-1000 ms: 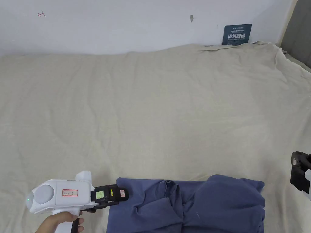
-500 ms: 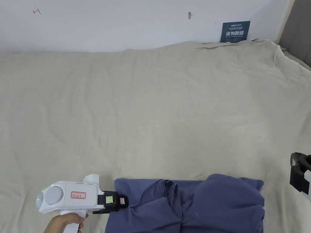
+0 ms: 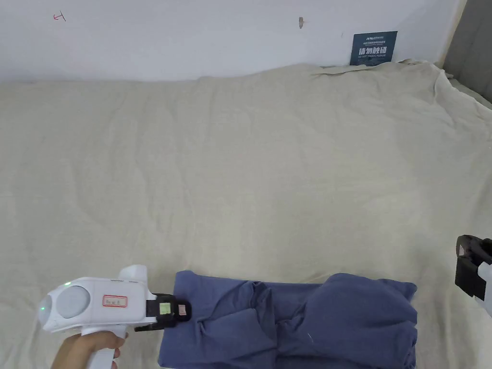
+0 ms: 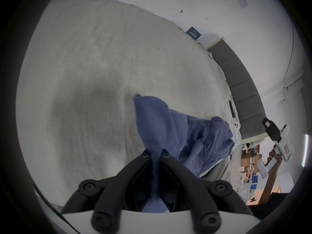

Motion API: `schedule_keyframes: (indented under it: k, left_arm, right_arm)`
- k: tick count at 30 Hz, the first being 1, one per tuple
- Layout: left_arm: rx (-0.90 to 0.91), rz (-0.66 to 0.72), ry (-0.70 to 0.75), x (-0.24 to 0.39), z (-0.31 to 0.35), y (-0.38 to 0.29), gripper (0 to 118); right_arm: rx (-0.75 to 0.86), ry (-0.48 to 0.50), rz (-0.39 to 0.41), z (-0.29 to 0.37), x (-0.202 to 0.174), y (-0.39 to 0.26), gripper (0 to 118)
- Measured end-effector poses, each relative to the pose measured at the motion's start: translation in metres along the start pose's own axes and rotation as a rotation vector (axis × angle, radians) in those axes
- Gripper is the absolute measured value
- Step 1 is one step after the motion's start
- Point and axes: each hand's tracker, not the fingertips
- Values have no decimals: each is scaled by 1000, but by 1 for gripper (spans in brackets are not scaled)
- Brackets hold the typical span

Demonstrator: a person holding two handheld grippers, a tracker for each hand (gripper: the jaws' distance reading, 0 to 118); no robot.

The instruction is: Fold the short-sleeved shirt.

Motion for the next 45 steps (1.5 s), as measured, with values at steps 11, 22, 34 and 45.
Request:
schedule_keyframes:
  k: [11, 22, 34, 45]
  left_arm:
    - [75, 76, 140, -23, 83, -1, 2]
    - [10, -11, 6, 92, 45, 15, 2]
    - [-202, -210, -67, 199, -80, 14, 2]
    - [-274, -280, 39, 239, -158, -13, 3]
  right_arm:
    - [16, 11, -3, 1, 2, 3, 0]
    - [23, 17, -17, 5, 8, -1, 0]
    - [22, -16, -49, 14, 30, -9, 0]
    - [17, -49, -48, 19, 40, -12, 0]
